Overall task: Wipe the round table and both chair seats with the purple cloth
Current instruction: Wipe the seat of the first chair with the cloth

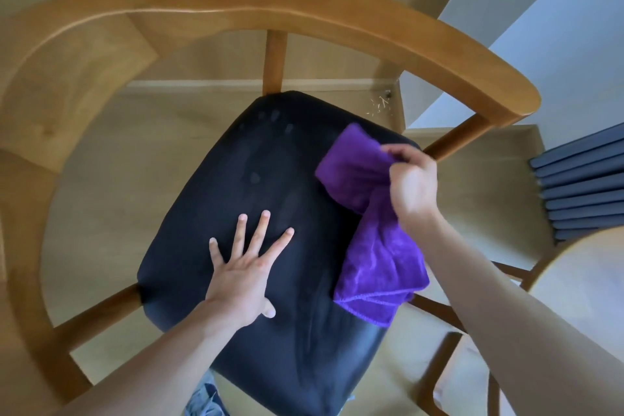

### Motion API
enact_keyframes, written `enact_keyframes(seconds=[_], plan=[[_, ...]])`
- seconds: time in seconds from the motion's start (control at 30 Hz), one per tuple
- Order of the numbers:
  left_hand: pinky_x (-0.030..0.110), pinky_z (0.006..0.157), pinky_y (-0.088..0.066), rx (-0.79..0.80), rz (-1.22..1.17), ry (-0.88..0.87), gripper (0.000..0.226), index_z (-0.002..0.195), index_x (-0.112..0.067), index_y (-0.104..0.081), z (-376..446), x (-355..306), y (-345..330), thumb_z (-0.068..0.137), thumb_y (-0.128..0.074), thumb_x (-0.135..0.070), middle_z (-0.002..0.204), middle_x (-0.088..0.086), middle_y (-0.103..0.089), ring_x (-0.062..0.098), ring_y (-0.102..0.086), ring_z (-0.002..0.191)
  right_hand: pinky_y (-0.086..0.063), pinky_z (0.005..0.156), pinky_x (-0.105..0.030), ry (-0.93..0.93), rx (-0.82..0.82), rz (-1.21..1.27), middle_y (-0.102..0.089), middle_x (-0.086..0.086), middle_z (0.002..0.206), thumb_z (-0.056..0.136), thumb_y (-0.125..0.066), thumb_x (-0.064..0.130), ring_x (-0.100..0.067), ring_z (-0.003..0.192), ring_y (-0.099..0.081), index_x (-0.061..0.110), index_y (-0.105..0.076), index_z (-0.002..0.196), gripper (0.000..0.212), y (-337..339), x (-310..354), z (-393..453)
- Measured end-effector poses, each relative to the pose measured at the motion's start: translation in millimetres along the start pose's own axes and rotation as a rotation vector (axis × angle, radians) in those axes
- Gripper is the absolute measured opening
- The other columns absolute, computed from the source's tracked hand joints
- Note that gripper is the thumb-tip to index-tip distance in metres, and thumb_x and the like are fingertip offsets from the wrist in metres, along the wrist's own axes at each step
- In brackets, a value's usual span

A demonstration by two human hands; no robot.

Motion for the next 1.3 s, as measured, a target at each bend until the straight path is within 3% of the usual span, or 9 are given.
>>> enact_keyframes(seconds=[0.13,0.2,0.27,0.33,0.53,0.77,0.97,1.2,1.3], plan=[[0.076,0.116,-0.001,-0.012,-0.009,-0.001,0.154,0.145,-0.057,0.034,1,0,-1,0.061,-0.095,-0.043,0.148,-0.012,0.057,0.031,0.043,0.146,-0.052,0.09,-0.033,0.082,0.052,-0.026,-0.066,0.001,0.121,0.069,-0.047,0.018,-0.02,0.111,-0.062,0.021,-0.059,0.131,0.063,-32,20,12],[0.076,0.116,0.0,-0.017,-0.013,-0.004,0.153,0.146,-0.056,0.031,1,0,0,0.061,-0.095,-0.043,0.148,-0.012,0.057,0.031,0.043,0.146,-0.03,0.12,-0.05,0.132,0.209,-0.396,-0.038,-0.003,0.16,0.081,-0.051,0.03,-0.031,0.146,-0.035,0.027,-0.036,0.153,0.074,-73,8,13],[0.076,0.116,0.001,-0.024,-0.017,-0.007,0.152,0.148,-0.056,0.029,1,0,-1,0.061,-0.095,-0.042,0.148,-0.012,0.057,0.031,0.042,0.146,-0.001,0.127,-0.055,0.157,0.272,-0.763,-0.002,0.0,0.173,0.094,-0.05,0.044,-0.03,0.158,0.001,0.03,-0.014,0.163,0.079,-101,-21,15],[0.077,0.115,0.001,-0.033,-0.023,-0.013,0.152,0.149,-0.055,0.027,2,-1,-2,0.06,-0.095,-0.04,0.149,-0.012,0.056,0.031,0.042,0.146,0.003,0.127,-0.055,0.225,0.222,-0.967,0.007,-0.002,0.173,0.099,-0.046,0.051,-0.03,0.158,0.009,0.029,-0.007,0.164,0.08,-112,-38,17],[0.078,0.115,0.0,-0.043,-0.034,-0.022,0.153,0.152,-0.053,0.023,2,-4,1,0.057,-0.097,-0.037,0.152,-0.011,0.052,0.031,0.041,0.147,-0.01,0.127,-0.055,0.442,0.131,-0.935,-0.02,-0.006,0.17,0.097,-0.048,0.025,-0.034,0.157,-0.01,0.017,-0.029,0.161,0.067,-113,-37,7],[0.055,0.127,-0.004,-0.154,-0.144,0.068,0.172,0.152,-0.027,0.037,-8,14,12,0.049,-0.098,-0.051,0.155,-0.002,0.05,0.023,0.03,0.153,-0.006,0.128,-0.049,0.619,0.386,-1.035,-0.025,-0.002,0.169,0.085,-0.059,0.013,-0.029,0.158,-0.011,0.015,-0.036,0.159,0.078,-138,-47,-70],[0.041,0.127,-0.002,-0.14,-0.208,0.05,0.163,0.157,-0.016,0.027,-7,23,17,0.056,-0.093,-0.06,0.164,0.004,0.037,0.022,0.027,0.154,0.012,0.125,-0.041,0.769,0.713,-1.07,-0.026,-0.004,0.169,0.082,-0.059,0.02,-0.027,0.157,-0.018,0.014,-0.037,0.159,0.08,-132,-91,-178],[0.053,0.126,-0.005,-0.109,-0.101,0.041,0.158,0.157,-0.029,0.028,-13,33,19,0.058,-0.09,-0.063,0.163,0.003,0.039,0.032,0.026,0.154,-0.023,0.124,-0.05,1.258,0.986,-1.262,-0.043,0.002,0.16,0.076,-0.075,0.027,-0.023,0.149,-0.039,0.022,-0.051,0.151,0.079,-107,-96,-187],[0.058,0.125,-0.003,-0.093,-0.15,0.115,0.159,0.156,-0.031,0.03,-12,41,17,0.057,-0.092,-0.059,0.161,0.001,0.043,0.032,0.029,0.153,-0.016,0.127,-0.05,1.306,0.975,-1.356,-0.031,0.004,0.166,0.083,-0.071,0.022,-0.025,0.155,-0.025,0.027,-0.042,0.157,0.079,-107,-79,-131]])
Point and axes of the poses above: each hand's wrist, its own z-axis towards the middle knuckle, its own y-axis out of the back of the hand, x = y × z, the point moved 10 cm from there along z, towards the middle knuckle
